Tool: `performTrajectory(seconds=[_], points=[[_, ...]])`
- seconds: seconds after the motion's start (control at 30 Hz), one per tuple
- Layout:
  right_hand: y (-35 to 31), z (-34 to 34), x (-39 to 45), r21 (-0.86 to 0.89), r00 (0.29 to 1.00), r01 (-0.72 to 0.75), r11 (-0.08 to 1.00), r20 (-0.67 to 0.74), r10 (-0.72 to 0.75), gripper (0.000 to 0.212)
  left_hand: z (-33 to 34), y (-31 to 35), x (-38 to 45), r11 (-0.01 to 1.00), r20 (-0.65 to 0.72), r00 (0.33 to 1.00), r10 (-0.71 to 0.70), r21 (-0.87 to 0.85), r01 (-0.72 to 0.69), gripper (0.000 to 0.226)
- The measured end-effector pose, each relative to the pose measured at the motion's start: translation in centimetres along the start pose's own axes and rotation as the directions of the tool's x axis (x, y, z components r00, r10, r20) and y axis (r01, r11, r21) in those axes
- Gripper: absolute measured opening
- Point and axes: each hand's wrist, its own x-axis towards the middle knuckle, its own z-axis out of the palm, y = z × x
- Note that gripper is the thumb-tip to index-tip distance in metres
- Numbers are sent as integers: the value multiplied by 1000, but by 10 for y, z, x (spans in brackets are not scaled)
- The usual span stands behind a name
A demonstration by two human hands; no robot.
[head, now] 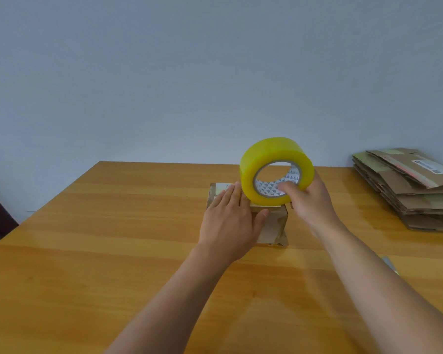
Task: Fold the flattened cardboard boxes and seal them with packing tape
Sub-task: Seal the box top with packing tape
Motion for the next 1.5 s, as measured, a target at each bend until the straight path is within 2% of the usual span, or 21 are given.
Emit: performTrajectory(seconds=[0.1, 0.17, 0.27, 0.37, 0.43, 0.63, 0.87, 1.03, 1.2, 1.33, 1.5], points=[[1, -9, -2, 74, 990, 36, 997, -137, -26, 25, -2, 0, 0, 999, 34, 998, -44, -2, 44, 87], [4, -13, -4, 87, 985, 40, 995, -172, -25, 25, -2, 2, 1, 999, 60, 998, -37, 2, 37, 85], [8, -14, -6, 160, 994, -62, 985, -78, 75, 25, 3, 3, 2, 1000, 59, 998, -20, 21, 19, 76], [8, -10, -12, 190, 979, -177, 966, 131, 154, 18, 11, 3, 2, 998, -23, 1000, 11, 54, -10, 75], [7, -4, -17, 193, 969, -202, 960, 184, 167, 14, 16, 5, 3, 997, -74, 996, 53, 67, -48, 72], [6, 5, -21, 256, 975, -211, 943, 127, 183, 13, 21, 7, 6, 992, -118, 989, 93, 93, -82, 69], [8, 11, -22, 345, 983, -171, 923, -1, 182, 6, 32, -2, 8, 986, -302, 942, 148, 114, -119, 56], [14, 16, -22, 365, 983, -151, 919, -45, 180, 2, 34, -3, 8, 986, -311, 940, 141, 126, -106, 56], [18, 14, -18, 301, 985, -172, 938, 38, 169, 10, 36, -5, 7, 982, -327, 935, 139, 168, -87, 52], [19, 20, -22, 322, 972, -224, 920, 135, 190, 17, 40, -15, 2, 982, -346, 928, 138, 173, -81, 49], [19, 41, -31, 277, 965, -210, 938, 210, 154, 22, 52, -38, -17, 995, -297, 954, 36, 103, -5, 52]])
